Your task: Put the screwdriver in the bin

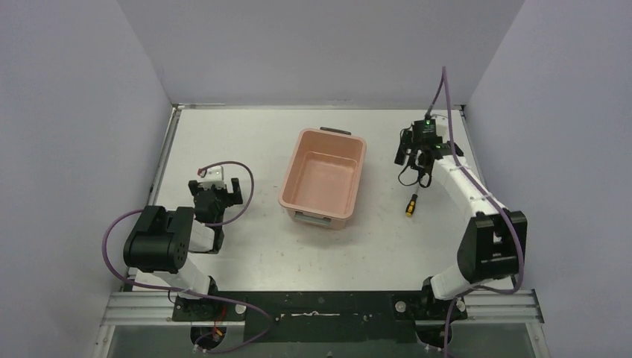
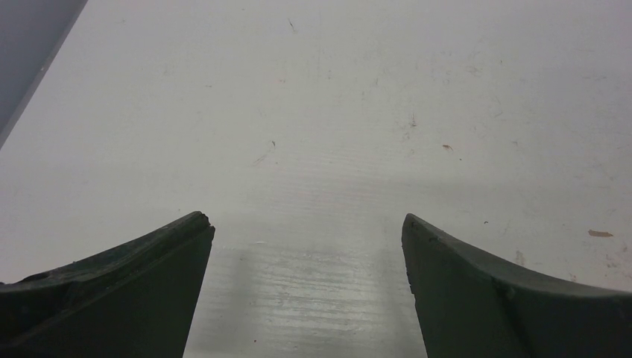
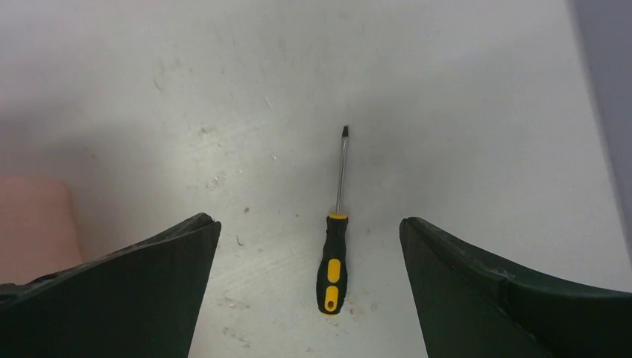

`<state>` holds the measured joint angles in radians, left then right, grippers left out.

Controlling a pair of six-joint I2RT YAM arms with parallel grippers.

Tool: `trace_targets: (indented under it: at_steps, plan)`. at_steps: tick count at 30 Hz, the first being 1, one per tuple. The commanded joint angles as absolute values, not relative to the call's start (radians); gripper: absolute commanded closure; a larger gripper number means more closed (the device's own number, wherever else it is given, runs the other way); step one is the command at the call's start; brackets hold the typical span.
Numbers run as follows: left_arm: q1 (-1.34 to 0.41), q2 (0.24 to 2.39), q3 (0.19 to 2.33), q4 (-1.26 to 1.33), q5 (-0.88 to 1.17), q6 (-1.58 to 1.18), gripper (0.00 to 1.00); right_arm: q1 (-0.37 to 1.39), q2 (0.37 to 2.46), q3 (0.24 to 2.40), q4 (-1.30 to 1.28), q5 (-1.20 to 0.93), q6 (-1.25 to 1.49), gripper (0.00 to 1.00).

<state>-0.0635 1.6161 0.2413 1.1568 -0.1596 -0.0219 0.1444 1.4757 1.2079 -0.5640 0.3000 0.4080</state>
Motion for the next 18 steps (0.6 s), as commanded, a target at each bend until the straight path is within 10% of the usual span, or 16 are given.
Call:
trace_targets:
  at_steps: [1, 12, 17, 18]
  plan:
    - [-0.061, 1.612, 0.255, 1.210, -0.157, -0.028, 0.03, 0.116, 1.599, 1.208, -0.701, 0.137, 0.392, 0.06]
    - [-0.061, 1.612, 0.254, 1.210, -0.157, -0.028, 0.03, 0.098, 1.770, 1.062, -0.573, 0.098, 0.416, 0.32]
    - [-0.061, 1.611, 0.254, 1.212, -0.157, -0.028, 0.03, 0.088, 1.757, 1.042, -0.568, 0.062, 0.402, 1.00]
    - [-0.061, 1.611, 0.255, 1.210, -0.156, -0.028, 0.03, 0.088, 1.743, 1.053, -0.582, 0.064, 0.396, 1.00]
